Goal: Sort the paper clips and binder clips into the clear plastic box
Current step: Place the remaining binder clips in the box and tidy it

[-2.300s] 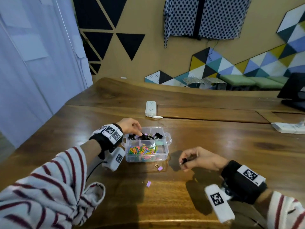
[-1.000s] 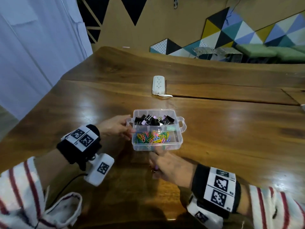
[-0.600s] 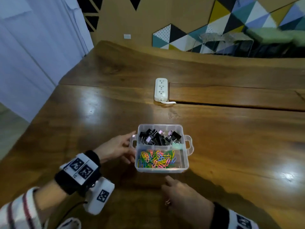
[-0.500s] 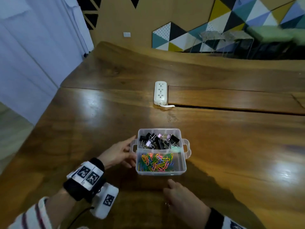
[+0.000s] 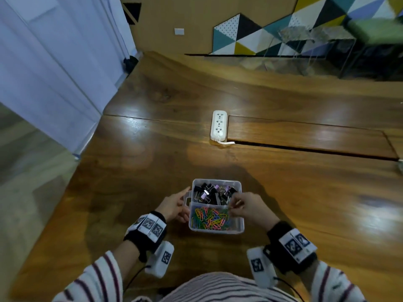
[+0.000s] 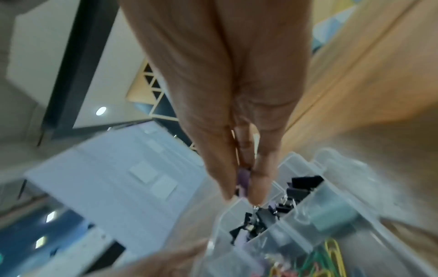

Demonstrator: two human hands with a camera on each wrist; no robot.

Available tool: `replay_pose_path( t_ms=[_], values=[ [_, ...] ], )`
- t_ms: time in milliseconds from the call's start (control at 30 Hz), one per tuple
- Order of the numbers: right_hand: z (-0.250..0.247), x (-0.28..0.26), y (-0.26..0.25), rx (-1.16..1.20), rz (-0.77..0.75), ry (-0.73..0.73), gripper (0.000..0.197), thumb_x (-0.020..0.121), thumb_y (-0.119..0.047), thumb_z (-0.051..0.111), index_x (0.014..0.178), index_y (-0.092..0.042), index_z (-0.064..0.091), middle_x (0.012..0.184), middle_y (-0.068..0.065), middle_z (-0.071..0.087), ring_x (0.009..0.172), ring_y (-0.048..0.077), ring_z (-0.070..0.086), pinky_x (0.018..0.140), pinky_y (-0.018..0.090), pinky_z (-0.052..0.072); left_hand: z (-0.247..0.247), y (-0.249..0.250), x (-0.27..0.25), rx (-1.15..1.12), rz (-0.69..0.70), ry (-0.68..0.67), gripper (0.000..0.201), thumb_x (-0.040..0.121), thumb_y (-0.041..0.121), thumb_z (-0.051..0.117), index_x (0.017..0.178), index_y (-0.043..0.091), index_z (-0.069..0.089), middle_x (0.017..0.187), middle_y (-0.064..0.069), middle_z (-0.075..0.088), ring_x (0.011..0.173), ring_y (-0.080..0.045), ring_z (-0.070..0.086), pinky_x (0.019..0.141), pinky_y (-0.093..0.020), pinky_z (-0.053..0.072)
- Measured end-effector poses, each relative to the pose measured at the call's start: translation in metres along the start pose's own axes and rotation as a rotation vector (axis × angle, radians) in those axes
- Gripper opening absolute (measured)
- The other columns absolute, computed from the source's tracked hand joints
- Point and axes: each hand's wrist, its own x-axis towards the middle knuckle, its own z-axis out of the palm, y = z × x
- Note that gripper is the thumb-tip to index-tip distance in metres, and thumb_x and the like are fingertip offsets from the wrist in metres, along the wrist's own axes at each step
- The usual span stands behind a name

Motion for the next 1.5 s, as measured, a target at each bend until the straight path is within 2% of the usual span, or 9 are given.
replay_pose_path(
  t_ms=[133,233,367,700,833,933,1133,1367,1500],
  values=[
    [0.020,0.034,-0.007,-0.146,0.034,0.122,0.010,0.089,-0.008,0.050,0.096,-0.009,0.057,0.103,0.011,0.061,0.099,0.024,0.058,0.085,0.038,0.052,0.007,-0.007,-0.007,-0.016,0.008,-0.019,0.071,0.089,-0.005,0.048,0.146,0.026,0.019,0.089,-0.007,0.063,0.067,-0.013,0.064,0.056,-0.017,0.055],
    [0.044,0.037,0.000,-0.354,0.062,0.059,0.033,0.092,-0.012,0.046,0.125,-0.011,0.041,0.130,0.010,0.043,0.123,0.027,0.039,0.096,0.037,0.044,0.010,-0.009,-0.011,0.007,0.017,-0.021,0.070,0.090,-0.004,0.046,0.146,0.026,0.018,0.090,-0.005,0.061,0.066,-0.012,0.063,0.056,-0.017,0.054],
    [0.056,0.035,0.003,-0.459,0.036,0.147,0.042,0.090,-0.014,0.053,0.128,-0.015,0.036,0.132,0.009,0.040,0.124,0.028,0.038,0.092,0.038,0.048,0.014,-0.012,-0.012,0.036,0.029,-0.036,0.068,0.091,-0.004,0.044,0.147,0.027,0.019,0.094,-0.010,0.063,0.066,-0.012,0.064,0.061,-0.019,0.057],
    [-0.005,0.009,0.043,-0.038,-0.052,0.298,0.022,0.084,0.004,0.053,0.079,-0.017,0.057,0.085,0.002,0.062,0.080,0.019,0.060,0.067,0.021,0.046,0.016,-0.017,-0.013,-0.042,0.009,0.002,0.072,0.088,-0.005,0.049,0.146,0.027,0.019,0.093,-0.013,0.066,0.067,-0.014,0.064,0.062,-0.020,0.057],
    [-0.017,-0.006,0.052,-0.380,-0.155,0.254,0.010,0.081,-0.009,0.061,0.081,-0.016,0.068,0.087,-0.005,0.067,0.089,0.015,0.050,0.068,0.018,0.037,0.016,-0.018,-0.012,-0.041,0.011,-0.002,0.072,0.089,-0.005,0.049,0.146,0.027,0.019,0.093,-0.014,0.066,0.066,-0.012,0.064,0.060,-0.018,0.056],
    [-0.001,-0.005,0.044,-0.654,-0.305,0.100,0.022,0.053,-0.030,0.085,0.066,-0.032,0.066,0.071,-0.020,0.065,0.084,0.006,0.039,0.068,0.016,0.034,0.016,-0.017,-0.013,-0.031,0.006,-0.011,0.070,0.090,-0.004,0.048,0.146,0.027,0.019,0.089,-0.009,0.064,0.067,-0.012,0.064,0.060,-0.018,0.056],
    [0.005,0.018,0.037,-0.993,-0.401,0.011,0.031,0.039,-0.032,0.090,0.060,-0.032,0.067,0.063,-0.015,0.064,0.077,0.014,0.063,0.078,0.026,0.046,0.018,-0.015,-0.014,-0.038,0.010,0.002,0.071,0.089,-0.006,0.048,0.146,0.026,0.020,0.084,-0.008,0.062,0.065,-0.013,0.064,0.056,-0.016,0.055],
    [0.050,0.002,0.008,-0.755,-0.712,-0.115,0.027,0.069,-0.014,0.076,0.095,-0.016,0.070,0.101,0.004,0.071,0.095,0.020,0.066,0.079,0.035,0.059,0.019,-0.016,-0.015,-0.041,0.005,0.004,0.072,0.089,-0.002,0.050,0.146,0.029,0.019,0.090,-0.011,0.066,0.071,-0.014,0.065,0.060,-0.018,0.056],
    [0.062,-0.005,0.014,-0.913,-0.637,-0.321,0.051,0.094,-0.009,0.041,0.142,-0.005,0.026,0.155,0.015,0.018,0.143,0.028,0.017,0.115,0.045,0.020,0.018,-0.018,-0.015,-0.056,0.015,-0.003,0.074,0.087,-0.003,0.054,0.146,0.028,0.020,0.091,-0.013,0.067,0.068,-0.013,0.066,0.059,-0.016,0.056]
  ],
)
